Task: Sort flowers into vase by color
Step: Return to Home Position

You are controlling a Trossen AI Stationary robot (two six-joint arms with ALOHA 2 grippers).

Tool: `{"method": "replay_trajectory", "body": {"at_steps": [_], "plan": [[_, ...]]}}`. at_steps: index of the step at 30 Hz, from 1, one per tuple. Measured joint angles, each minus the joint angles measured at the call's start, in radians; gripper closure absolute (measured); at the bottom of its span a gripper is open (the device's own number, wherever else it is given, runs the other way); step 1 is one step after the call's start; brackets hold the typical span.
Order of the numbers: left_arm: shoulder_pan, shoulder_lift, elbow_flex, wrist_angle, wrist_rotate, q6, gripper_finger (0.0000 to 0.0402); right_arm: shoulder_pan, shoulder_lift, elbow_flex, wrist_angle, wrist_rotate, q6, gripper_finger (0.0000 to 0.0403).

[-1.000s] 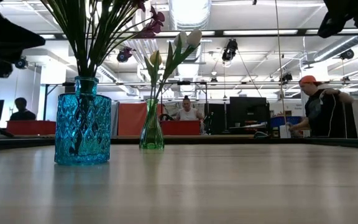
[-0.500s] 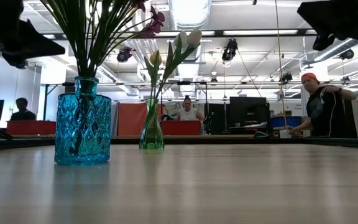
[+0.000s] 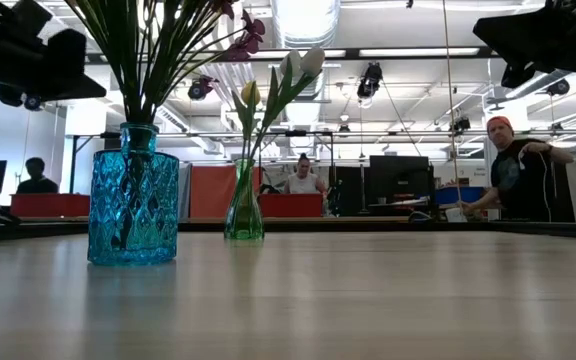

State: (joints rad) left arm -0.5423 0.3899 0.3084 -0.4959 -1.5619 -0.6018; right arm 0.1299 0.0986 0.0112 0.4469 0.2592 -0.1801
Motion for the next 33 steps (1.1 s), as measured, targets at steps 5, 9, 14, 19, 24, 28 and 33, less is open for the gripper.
{"method": "replay_trajectory", "body": {"at_steps": [5, 9, 14, 19, 24, 28, 33], "plan": [[0.094, 0.024, -0.003, 0.000, -0.009, -0.009, 0.0401, 0.000, 0.000, 0.000, -0.001, 0.000, 0.013, 0.0369], [0.167, 0.045, -0.001, 0.001, -0.009, -0.009, 0.0401, 0.000, 0.000, 0.000, 0.000, -0.005, 0.022, 0.0369], [0.187, 0.038, 0.019, -0.002, 0.025, 0.023, 0.0401, 0.000, 0.000, 0.000, -0.001, -0.040, 0.058, 0.0369], [0.186, -0.012, 0.032, -0.020, 0.156, 0.037, 0.0401, 0.000, 0.000, 0.000, -0.005, -0.061, 0.083, 0.0369], [0.186, -0.063, 0.030, -0.017, 0.261, 0.066, 0.0401, 0.000, 0.000, 0.000, -0.013, -0.060, 0.066, 0.0369], [0.186, -0.080, 0.030, -0.017, 0.269, 0.068, 0.0401, 0.000, 0.000, 0.000, -0.032, -0.058, 0.075, 0.0369], [0.186, -0.093, 0.050, -0.028, 0.424, 0.070, 0.0401, 0.000, 0.000, 0.000, -0.040, -0.058, 0.095, 0.0369]]}}
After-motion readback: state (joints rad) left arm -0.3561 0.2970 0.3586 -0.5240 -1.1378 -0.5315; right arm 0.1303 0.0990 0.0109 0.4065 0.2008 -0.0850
